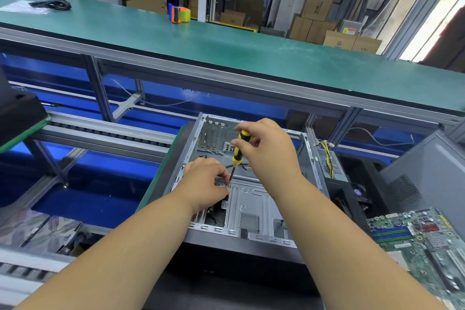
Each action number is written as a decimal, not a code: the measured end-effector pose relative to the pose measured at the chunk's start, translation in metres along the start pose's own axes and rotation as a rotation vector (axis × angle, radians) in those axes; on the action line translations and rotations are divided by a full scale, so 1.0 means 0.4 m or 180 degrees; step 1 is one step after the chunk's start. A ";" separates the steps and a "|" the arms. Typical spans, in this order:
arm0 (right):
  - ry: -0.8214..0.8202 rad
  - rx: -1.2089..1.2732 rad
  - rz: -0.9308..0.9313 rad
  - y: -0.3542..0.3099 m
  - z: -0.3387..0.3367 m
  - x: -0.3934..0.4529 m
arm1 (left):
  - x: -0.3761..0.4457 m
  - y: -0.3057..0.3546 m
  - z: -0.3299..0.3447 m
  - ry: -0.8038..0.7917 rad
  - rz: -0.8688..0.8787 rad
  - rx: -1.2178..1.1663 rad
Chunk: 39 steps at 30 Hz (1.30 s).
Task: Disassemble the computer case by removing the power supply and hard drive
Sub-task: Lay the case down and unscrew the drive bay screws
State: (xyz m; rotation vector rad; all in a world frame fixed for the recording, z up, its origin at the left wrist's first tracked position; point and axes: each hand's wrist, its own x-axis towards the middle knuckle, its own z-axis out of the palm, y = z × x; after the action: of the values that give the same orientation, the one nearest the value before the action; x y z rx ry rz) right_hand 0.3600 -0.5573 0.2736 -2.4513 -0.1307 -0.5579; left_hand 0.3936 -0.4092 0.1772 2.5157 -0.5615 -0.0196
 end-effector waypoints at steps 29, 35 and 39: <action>-0.0255 0.0518 0.0243 0.007 -0.018 0.010 | 0.000 0.004 -0.003 -0.0018 -0.0020 0.0078; -0.0151 0.0374 0.0084 0.018 -0.020 0.008 | 0.000 0.002 0.001 0.0087 -0.0009 -0.0001; 0.0045 0.0106 -0.0148 0.008 -0.016 0.006 | 0.001 0.001 0.001 0.0111 -0.0013 0.0005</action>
State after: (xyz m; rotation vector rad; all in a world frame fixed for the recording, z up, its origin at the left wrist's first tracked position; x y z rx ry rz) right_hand 0.3604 -0.5638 0.2776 -2.4168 -0.1902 -0.5887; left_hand 0.3938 -0.4097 0.1770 2.5140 -0.5424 0.0230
